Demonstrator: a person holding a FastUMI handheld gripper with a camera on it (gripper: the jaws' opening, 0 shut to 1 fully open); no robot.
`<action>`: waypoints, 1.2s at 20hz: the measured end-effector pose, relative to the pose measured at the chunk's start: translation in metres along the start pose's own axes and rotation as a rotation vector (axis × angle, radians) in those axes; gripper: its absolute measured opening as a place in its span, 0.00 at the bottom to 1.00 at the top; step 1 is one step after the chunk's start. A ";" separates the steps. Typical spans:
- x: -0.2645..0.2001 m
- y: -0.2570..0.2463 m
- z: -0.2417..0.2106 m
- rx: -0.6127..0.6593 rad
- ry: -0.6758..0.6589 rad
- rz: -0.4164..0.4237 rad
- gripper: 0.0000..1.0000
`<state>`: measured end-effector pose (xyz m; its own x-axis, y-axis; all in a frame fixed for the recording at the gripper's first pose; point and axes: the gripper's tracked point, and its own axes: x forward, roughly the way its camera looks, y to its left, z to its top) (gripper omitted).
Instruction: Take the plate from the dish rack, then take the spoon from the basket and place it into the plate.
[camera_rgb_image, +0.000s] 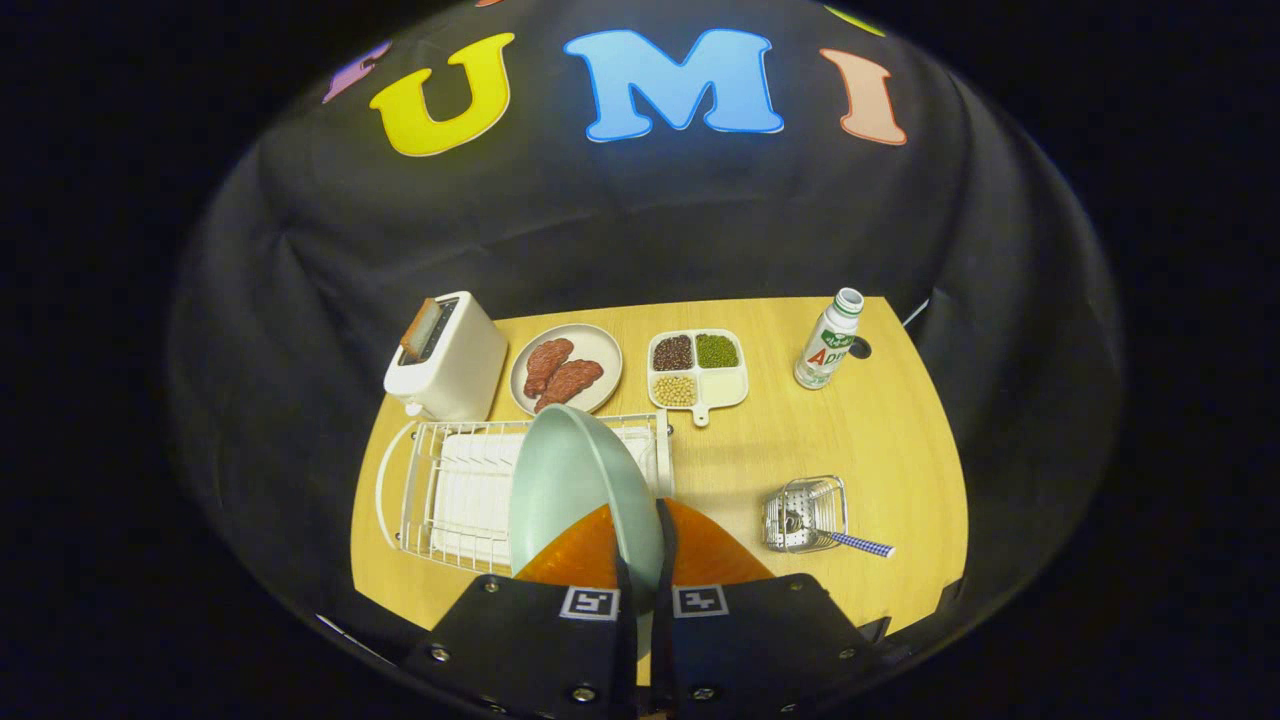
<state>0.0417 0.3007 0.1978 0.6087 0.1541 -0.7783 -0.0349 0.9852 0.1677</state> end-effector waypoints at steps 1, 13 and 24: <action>-0.004 -0.008 -0.009 0.013 0.009 0.028 0.05; -0.011 -0.081 -0.144 0.109 -0.007 0.287 0.05; 0.060 -0.115 -0.245 0.395 0.101 0.361 0.05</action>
<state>-0.1124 0.2150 -0.0164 0.5330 0.5033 -0.6801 0.0850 0.7679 0.6349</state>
